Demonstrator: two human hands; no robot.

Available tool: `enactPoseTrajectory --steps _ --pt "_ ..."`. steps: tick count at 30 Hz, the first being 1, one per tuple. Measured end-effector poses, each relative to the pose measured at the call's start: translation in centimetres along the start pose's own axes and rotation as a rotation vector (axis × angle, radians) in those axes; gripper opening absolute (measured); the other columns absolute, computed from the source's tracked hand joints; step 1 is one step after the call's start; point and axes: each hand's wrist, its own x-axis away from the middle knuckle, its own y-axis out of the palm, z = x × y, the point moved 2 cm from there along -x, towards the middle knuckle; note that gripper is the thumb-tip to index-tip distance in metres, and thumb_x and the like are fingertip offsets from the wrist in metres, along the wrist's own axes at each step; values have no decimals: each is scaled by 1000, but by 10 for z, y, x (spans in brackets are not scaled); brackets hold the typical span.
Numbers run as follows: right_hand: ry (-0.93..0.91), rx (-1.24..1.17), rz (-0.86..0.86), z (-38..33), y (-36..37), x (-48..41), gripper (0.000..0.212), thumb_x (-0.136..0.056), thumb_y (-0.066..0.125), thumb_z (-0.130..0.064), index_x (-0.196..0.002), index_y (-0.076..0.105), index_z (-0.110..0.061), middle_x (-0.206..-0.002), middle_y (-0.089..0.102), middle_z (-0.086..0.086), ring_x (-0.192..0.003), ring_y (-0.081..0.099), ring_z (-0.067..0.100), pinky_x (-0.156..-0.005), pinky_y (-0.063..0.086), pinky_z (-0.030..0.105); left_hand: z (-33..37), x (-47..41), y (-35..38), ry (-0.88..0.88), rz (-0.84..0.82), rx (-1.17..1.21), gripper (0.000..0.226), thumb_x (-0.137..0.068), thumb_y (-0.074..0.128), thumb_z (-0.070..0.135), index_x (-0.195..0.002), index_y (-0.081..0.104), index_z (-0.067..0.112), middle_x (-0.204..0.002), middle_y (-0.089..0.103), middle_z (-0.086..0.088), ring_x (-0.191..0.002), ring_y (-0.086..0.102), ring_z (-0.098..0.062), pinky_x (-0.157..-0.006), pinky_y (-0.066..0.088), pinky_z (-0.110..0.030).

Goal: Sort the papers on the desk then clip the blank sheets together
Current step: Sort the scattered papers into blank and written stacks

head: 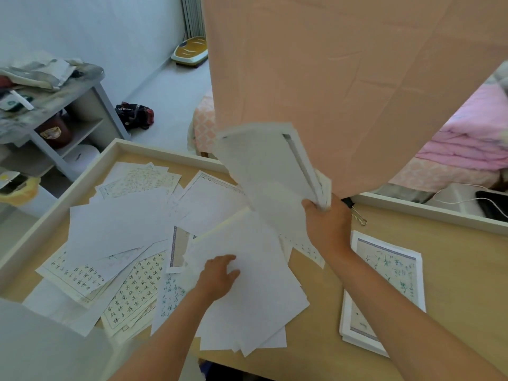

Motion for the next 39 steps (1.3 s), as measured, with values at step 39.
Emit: enactPoseTrajectory --steps 39 --pt "643 619 -497 171 117 67 47 -78 62 -25 -124 53 -31 -134 34 4 -125 30 27 -96 40 43 -42 15 -1 -695 182 716 80 -72 84 21 -137 42 6 -132 57 -14 -115 57 -33 -97 50 -45"
